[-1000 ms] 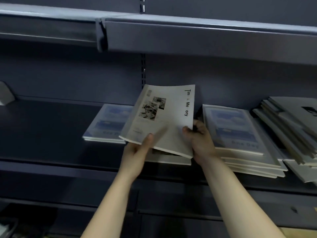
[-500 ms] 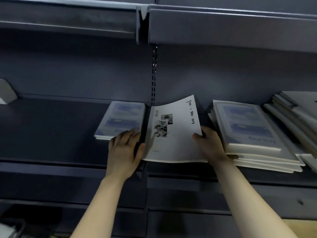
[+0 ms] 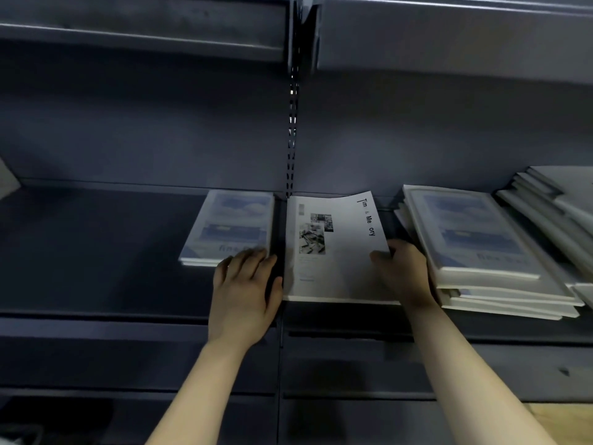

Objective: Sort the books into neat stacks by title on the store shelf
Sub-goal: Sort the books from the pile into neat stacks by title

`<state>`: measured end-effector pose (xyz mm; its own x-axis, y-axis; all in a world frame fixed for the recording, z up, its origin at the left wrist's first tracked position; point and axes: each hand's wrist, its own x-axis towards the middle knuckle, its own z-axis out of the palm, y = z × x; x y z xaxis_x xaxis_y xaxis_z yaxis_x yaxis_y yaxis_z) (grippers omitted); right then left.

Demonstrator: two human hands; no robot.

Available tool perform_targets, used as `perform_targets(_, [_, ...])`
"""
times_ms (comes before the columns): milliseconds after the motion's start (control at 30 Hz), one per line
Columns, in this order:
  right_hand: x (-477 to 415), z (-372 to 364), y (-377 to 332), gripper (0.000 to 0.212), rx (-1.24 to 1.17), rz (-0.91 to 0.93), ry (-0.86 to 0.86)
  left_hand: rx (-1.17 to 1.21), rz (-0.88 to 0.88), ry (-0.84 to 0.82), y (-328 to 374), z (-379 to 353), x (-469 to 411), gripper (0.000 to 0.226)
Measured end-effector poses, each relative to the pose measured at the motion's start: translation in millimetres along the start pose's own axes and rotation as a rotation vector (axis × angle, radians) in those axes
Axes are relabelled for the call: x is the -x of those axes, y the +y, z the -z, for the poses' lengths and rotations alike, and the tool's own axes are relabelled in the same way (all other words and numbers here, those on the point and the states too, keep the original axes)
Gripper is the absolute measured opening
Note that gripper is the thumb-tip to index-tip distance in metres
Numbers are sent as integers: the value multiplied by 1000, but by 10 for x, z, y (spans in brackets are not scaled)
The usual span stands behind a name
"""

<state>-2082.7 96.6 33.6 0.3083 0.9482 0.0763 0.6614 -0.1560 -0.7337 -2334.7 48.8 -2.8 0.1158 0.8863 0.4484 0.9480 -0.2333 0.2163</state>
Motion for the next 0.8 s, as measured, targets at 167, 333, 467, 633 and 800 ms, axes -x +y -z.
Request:
perform_targets(167, [22, 7, 16, 17, 6, 9, 3, -11, -17, 7, 13, 2, 7, 44])
perform_targets(333, [52, -7, 28, 30, 38, 26, 78, -16, -8, 2, 12, 9, 8, 44])
perform_targets(467, [139, -29, 28, 25, 99, 120, 50, -12, -3, 14, 10, 20, 17, 45])
perform_targets(633, [170, 164, 36, 63, 133, 87, -268, -6, 0, 23, 13, 22, 17, 44])
perform_targets(800, [173, 242, 91, 104, 230, 109, -422, -10, 12, 4, 11, 26, 22, 45])
